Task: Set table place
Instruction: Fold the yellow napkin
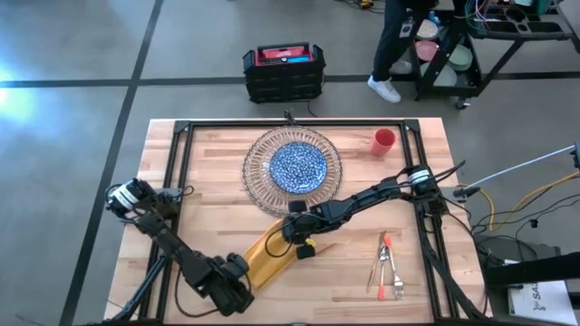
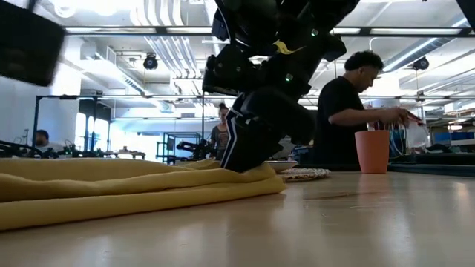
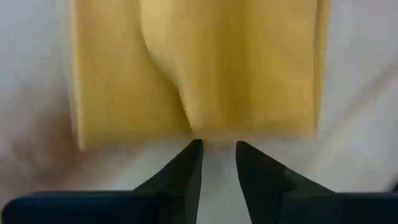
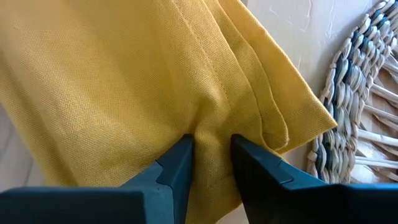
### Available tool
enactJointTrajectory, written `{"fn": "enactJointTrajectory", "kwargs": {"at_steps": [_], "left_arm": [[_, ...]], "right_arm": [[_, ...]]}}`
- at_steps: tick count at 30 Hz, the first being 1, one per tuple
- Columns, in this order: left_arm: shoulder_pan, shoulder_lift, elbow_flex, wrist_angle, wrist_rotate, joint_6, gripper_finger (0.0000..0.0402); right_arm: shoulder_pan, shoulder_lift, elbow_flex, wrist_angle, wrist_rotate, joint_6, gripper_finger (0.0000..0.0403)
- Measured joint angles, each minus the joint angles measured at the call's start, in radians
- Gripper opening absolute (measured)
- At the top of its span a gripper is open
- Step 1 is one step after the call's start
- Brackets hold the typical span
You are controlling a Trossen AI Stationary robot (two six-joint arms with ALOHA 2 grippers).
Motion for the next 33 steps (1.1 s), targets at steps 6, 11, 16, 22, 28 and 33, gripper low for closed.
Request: {"fn": "enactJointTrajectory", "kwargs": {"at_steps": [6, 11, 16, 22, 28, 33], "left_arm": [[-0.059, -0.003, 0.002, 0.085, 0.097, -0.102, 0.0119], [-0.082, -0.057, 0.074, 0.087, -0.175, -0.022, 0.0115], [-0.076, -0.123, 0.158, -0.127, -0.564, 0.096, 0.0095], [-0.023, -0.130, 0.144, -0.231, -0.612, 0.041, 0.0075], [0.005, -0.102, 0.074, -0.225, -0.412, -0.110, 0.0092], [0.019, -0.101, 0.054, -0.223, -0.403, -0.141, 0.0144]], "right_arm": [[0.000, 0.001, 0.000, 0.002, -0.001, -0.001, 0.0104], [0.000, -0.001, -0.001, 0.006, -0.002, -0.001, 0.0110], [0.006, -0.001, 0.011, 0.003, -0.006, -0.002, 0.0103], [0.006, 0.001, 0.019, 0.004, -0.010, -0.002, 0.0093], [0.007, 0.000, 0.020, 0.009, -0.011, -0.002, 0.0093], [0.007, -0.001, 0.020, 0.013, -0.011, -0.002, 0.0100]]}}
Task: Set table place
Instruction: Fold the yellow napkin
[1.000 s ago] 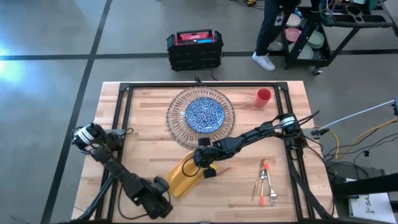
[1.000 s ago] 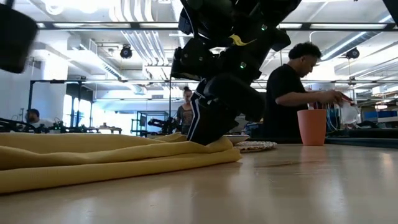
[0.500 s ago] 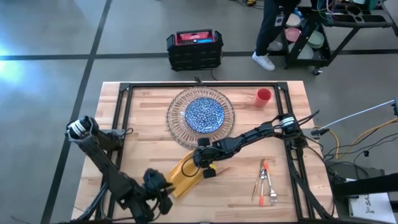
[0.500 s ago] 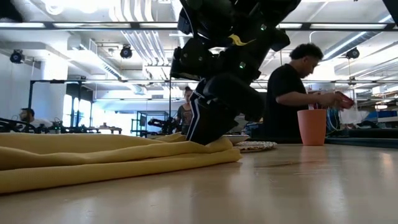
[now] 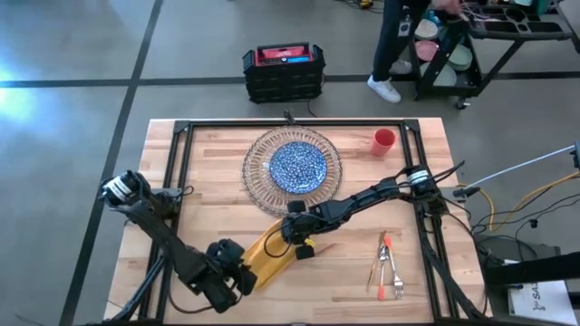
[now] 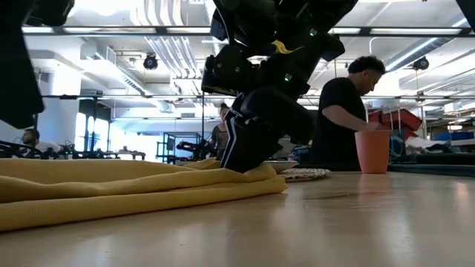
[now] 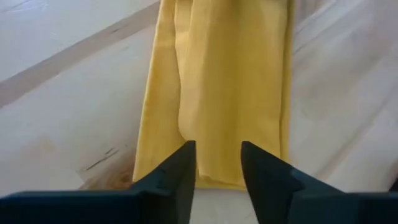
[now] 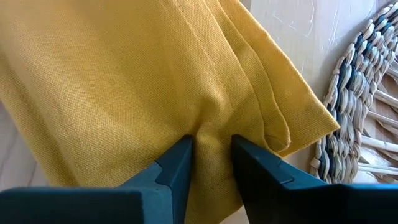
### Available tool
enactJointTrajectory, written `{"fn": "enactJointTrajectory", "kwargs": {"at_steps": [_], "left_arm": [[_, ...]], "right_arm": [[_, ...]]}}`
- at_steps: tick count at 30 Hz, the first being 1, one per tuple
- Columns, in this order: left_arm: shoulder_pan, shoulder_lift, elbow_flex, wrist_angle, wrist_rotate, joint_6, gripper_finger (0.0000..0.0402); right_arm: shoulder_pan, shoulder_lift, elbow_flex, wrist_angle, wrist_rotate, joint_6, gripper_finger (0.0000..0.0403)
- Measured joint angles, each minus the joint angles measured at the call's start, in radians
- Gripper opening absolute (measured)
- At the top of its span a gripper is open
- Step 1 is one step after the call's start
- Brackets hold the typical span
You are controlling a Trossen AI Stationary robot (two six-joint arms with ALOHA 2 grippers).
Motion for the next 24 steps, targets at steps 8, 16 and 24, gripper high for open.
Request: {"fn": "enactJointTrajectory", "kwargs": {"at_steps": [8, 16, 24], "left_arm": [[0.061, 0.001, -0.065, 0.139, 0.090, -0.002, 0.0237], [0.079, 0.011, -0.098, 0.188, 0.204, -0.026, 0.0238], [0.097, 0.011, -0.091, 0.302, 0.211, 0.074, 0.0126]], "right_arm": [[0.000, 0.000, 0.000, 0.006, 0.000, -0.001, 0.0098], [0.000, 0.000, 0.000, 0.010, 0.000, -0.007, 0.0089], [-0.002, 0.000, 0.000, 0.025, 0.000, -0.002, 0.0097]]}}
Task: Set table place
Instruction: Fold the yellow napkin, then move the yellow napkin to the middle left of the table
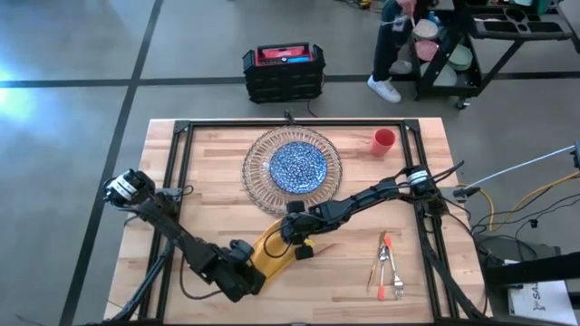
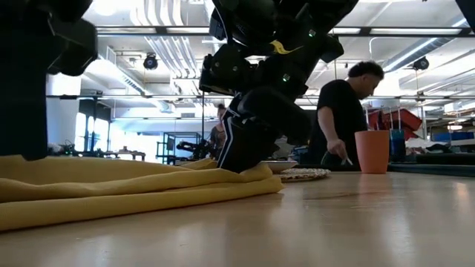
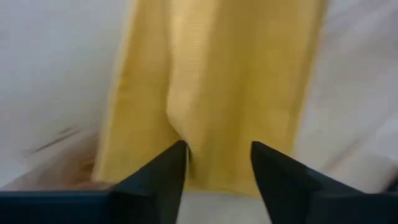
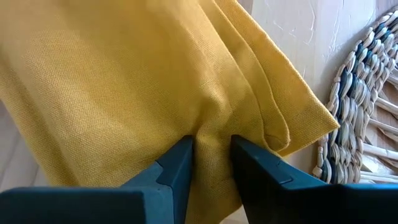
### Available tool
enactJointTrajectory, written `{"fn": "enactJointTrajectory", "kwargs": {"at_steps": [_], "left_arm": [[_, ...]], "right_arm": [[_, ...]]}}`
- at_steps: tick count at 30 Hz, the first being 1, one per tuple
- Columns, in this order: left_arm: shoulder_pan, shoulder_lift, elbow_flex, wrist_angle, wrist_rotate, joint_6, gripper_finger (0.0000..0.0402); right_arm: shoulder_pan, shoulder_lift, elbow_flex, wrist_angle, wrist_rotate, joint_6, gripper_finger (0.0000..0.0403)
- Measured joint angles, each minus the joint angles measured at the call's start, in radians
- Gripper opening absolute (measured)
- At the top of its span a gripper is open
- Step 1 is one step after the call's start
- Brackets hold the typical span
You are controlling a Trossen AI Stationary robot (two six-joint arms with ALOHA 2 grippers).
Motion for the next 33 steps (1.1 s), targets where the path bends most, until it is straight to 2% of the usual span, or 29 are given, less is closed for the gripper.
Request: {"fn": "enactJointTrajectory", "kwargs": {"at_steps": [2, 5, 8, 11, 17, 23, 26, 30, 33], "left_arm": [[0.010, 0.000, 0.000, 0.129, -0.025, 0.122, 0.0095], [0.019, 0.000, 0.002, 0.380, -0.059, 0.392, 0.0054], [0.023, -0.007, 0.003, 0.443, -0.067, 0.475, 0.0022], [0.022, -0.016, 0.003, 0.329, -0.066, 0.369, 0.0004], [0.001, -0.015, 0.001, 0.027, -0.017, 0.072, 0.0008], [0.001, -0.009, 0.001, 0.005, -0.018, 0.034, 0.0008], [-0.003, -0.006, 0.001, 0.018, -0.018, 0.032, 0.0009], [-0.011, 0.032, 0.001, 0.035, -0.020, 0.011, 0.0009], [-0.018, 0.092, 0.001, 0.047, -0.019, -0.033, 0.0009]], "right_arm": [[0.000, 0.000, 0.000, 0.000, 0.003, 0.000, 0.0098], [0.000, 0.000, 0.000, 0.001, 0.005, 0.002, 0.0095], [0.000, 0.000, 0.000, 0.001, 0.006, 0.003, 0.0088], [0.000, 0.000, 0.000, 0.002, 0.007, 0.003, 0.0085], [0.000, 0.000, 0.000, 0.002, 0.007, 0.003, 0.0092], [0.000, -0.003, 0.000, 0.003, 0.010, 0.003, 0.0099], [0.001, -0.029, -0.002, -0.014, 0.063, -0.007, 0.0104], [0.011, -0.127, -0.002, -0.042, 0.149, -0.039, 0.0115], [0.019, -0.204, 0.001, -0.074, 0.159, -0.029, 0.0123]]}}
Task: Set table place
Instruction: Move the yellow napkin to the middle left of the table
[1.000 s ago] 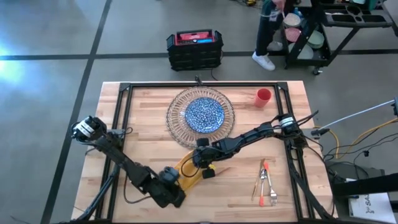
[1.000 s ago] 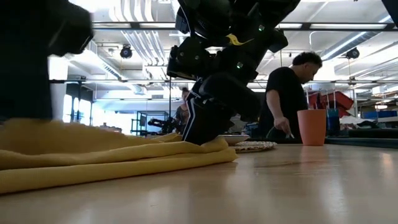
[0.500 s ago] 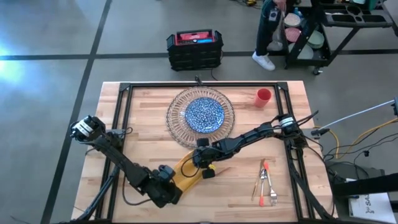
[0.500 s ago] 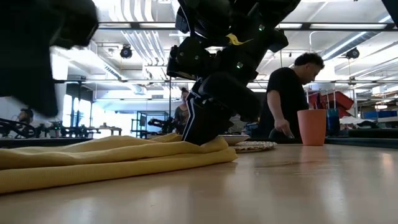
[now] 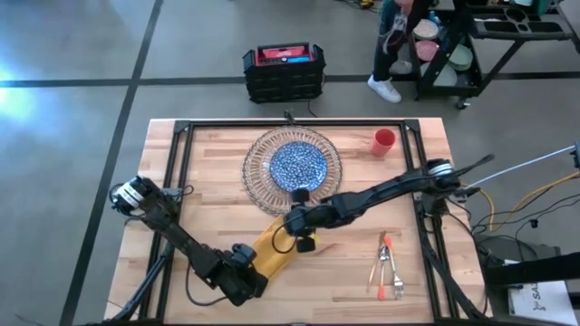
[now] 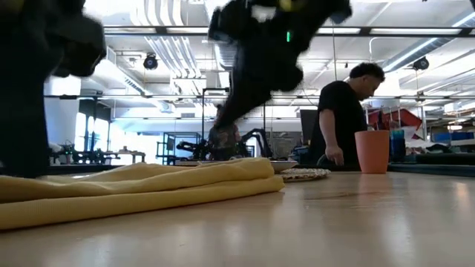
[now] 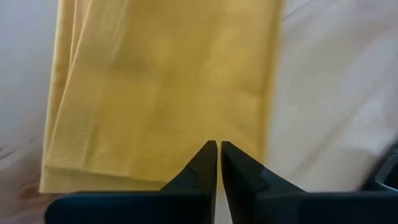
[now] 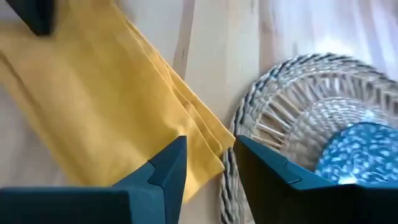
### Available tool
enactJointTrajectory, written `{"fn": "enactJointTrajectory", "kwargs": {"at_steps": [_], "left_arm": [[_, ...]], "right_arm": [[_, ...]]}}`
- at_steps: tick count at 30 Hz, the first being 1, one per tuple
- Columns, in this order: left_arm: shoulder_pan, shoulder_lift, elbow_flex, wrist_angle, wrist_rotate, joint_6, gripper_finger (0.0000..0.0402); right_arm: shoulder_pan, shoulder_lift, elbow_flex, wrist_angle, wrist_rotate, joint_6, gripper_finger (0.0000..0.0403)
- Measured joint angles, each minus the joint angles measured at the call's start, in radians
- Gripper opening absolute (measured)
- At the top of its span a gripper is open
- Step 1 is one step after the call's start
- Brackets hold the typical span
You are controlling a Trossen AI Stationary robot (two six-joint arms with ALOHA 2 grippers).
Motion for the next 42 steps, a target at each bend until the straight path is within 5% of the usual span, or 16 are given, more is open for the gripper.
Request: {"fn": "enactJointTrajectory", "kwargs": {"at_steps": [9, 18, 24, 32, 42], "left_arm": [[-0.035, 0.095, 0.003, 0.230, 0.014, -0.058, 0.0009], [0.017, -0.043, 0.067, 0.205, -0.345, 0.411, 0.0009], [0.149, -0.070, 0.069, 0.186, -0.296, 0.639, 0.0009], [0.247, 0.014, 0.045, 0.162, -0.190, 0.674, 0.0009], [0.270, 0.098, 0.028, 0.107, -0.092, 0.615, 0.0009]], "right_arm": [[0.034, -0.192, -0.001, -0.302, 0.009, 0.180, 0.0130], [0.169, -0.253, -0.001, -0.465, 0.011, 0.345, 0.0098], [0.270, -0.267, -0.001, -0.463, 0.027, 0.455, 0.0065], [0.388, -0.312, -0.001, -0.496, 0.201, 0.613, 0.0004], [0.433, -0.275, 0.000, -0.490, 0.379, 0.783, 0.0002]]}}
